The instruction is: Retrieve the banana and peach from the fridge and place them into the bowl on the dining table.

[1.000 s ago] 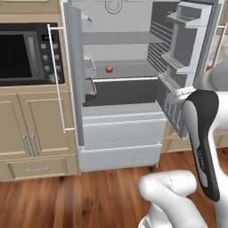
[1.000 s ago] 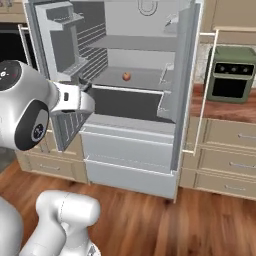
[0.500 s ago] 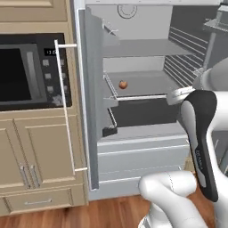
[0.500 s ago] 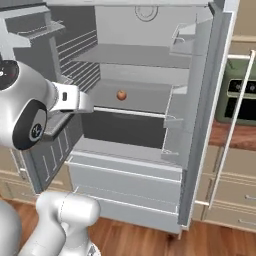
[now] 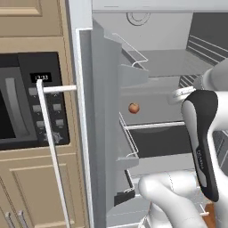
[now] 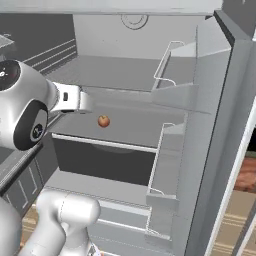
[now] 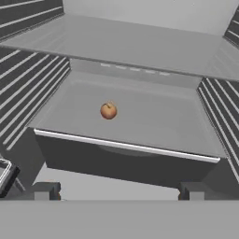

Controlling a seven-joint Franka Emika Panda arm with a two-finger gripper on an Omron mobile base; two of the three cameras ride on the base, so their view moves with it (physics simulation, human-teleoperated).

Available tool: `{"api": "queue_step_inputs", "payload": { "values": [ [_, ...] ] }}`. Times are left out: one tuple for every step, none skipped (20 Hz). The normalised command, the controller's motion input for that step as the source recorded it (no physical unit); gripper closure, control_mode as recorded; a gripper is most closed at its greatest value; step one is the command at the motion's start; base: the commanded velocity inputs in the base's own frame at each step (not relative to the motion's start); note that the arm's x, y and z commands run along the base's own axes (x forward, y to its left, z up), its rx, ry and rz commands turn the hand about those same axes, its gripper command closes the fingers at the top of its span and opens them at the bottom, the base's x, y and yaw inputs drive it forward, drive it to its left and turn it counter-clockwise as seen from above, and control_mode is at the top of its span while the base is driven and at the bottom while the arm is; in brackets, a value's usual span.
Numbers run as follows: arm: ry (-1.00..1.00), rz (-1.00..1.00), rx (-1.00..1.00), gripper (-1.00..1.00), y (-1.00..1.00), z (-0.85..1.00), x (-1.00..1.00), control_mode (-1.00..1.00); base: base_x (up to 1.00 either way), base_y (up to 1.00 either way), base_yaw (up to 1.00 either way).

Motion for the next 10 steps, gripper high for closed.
{"api": "queue_step_inputs", "payload": {
  "values": [
    [0.0, 0.0, 0.0, -1.0, 0.0, 0.0, 0.0, 1.0, 1.0, 0.0, 0.0],
    [0.0, 0.0, 0.0, -1.0, 0.0, 0.0, 0.0, 1.0, 1.0, 0.0, 0.0],
    [0.0, 0.0, 0.0, -1.0, 0.0, 0.0, 0.0, 1.0, 1.0, 0.01, 0.0],
    [0.0, 0.0, 0.0, -1.0, 0.0, 0.0, 0.0, 1.0, 1.0, 0.03, 0.0],
    [0.0, 0.0, 0.0, -1.0, 0.0, 0.0, 0.0, 1.0, 0.82, 0.09, 0.0],
    [0.0, 0.0, 0.0, -1.0, 0.0, 0.0, 0.0, 1.0, 0.57, 0.09, 0.0],
    [0.0, 0.0, 0.0, -1.0, 0.0, 0.0, 0.0, 1.0, 0.26, 0.0, 0.0],
    [0.0, 0.0, 0.0, -1.0, 0.0, 0.0, 0.0, 1.0, 0.14, 0.0, 0.0],
    [0.0, 0.0, 0.0, -1.0, 0.0, 0.0, 0.0, 1.0, 0.03, 0.0, 0.0],
    [0.0, 0.0, 0.0, -1.0, 0.0, 0.0, 0.0, 1.0, 0.0, 0.0, 0.0]
  ]
}}
